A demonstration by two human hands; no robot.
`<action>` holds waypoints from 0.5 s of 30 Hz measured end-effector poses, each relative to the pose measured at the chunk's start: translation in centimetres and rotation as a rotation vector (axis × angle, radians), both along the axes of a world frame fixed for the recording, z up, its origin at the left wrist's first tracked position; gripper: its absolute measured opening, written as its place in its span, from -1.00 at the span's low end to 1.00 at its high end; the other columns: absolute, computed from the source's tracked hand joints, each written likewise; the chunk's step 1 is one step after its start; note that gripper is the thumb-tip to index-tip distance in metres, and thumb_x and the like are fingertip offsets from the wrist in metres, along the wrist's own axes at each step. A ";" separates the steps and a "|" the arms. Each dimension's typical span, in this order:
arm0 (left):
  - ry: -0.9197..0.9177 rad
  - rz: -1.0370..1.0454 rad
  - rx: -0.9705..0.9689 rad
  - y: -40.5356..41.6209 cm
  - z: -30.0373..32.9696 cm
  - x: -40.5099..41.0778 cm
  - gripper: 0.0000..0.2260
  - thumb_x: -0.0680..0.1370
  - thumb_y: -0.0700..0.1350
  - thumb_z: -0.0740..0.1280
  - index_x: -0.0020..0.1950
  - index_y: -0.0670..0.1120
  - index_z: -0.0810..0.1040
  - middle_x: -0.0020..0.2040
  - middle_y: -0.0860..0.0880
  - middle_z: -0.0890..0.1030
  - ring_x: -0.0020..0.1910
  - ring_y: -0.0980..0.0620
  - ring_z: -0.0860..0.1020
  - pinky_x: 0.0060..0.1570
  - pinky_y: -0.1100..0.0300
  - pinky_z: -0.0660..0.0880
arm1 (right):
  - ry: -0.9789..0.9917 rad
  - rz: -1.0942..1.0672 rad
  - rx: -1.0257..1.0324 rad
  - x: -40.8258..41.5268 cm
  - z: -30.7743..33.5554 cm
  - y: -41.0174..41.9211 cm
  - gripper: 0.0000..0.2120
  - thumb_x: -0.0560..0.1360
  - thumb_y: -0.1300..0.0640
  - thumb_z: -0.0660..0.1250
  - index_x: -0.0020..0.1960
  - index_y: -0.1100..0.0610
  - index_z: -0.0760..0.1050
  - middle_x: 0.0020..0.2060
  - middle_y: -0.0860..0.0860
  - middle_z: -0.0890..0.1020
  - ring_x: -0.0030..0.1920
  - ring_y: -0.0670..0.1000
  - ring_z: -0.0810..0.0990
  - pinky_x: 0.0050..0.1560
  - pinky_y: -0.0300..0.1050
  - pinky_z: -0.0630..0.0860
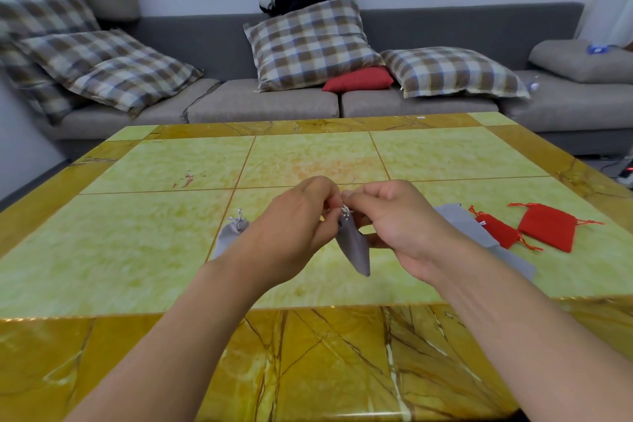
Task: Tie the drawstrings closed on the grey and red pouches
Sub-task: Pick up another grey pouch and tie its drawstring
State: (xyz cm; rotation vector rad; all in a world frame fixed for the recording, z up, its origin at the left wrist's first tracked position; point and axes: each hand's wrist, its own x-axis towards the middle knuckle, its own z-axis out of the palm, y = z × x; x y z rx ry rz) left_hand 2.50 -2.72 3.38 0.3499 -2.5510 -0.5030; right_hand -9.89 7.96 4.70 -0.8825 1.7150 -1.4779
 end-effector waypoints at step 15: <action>0.268 -0.015 0.297 0.1 -0.5 0.1 -0.87 0.60 -0.18 0.34 -0.06 0.05 0.50 -0.14 0.09 0.61 -0.14 0.11 0.62 -0.21 0.31 0.53 | 0.034 -0.032 -0.175 -0.2 -0.1 0.2 -0.71 0.64 0.18 0.25 -0.05 0.44 0.51 -0.18 0.22 0.64 -0.24 0.01 0.65 -0.39 -0.16 0.57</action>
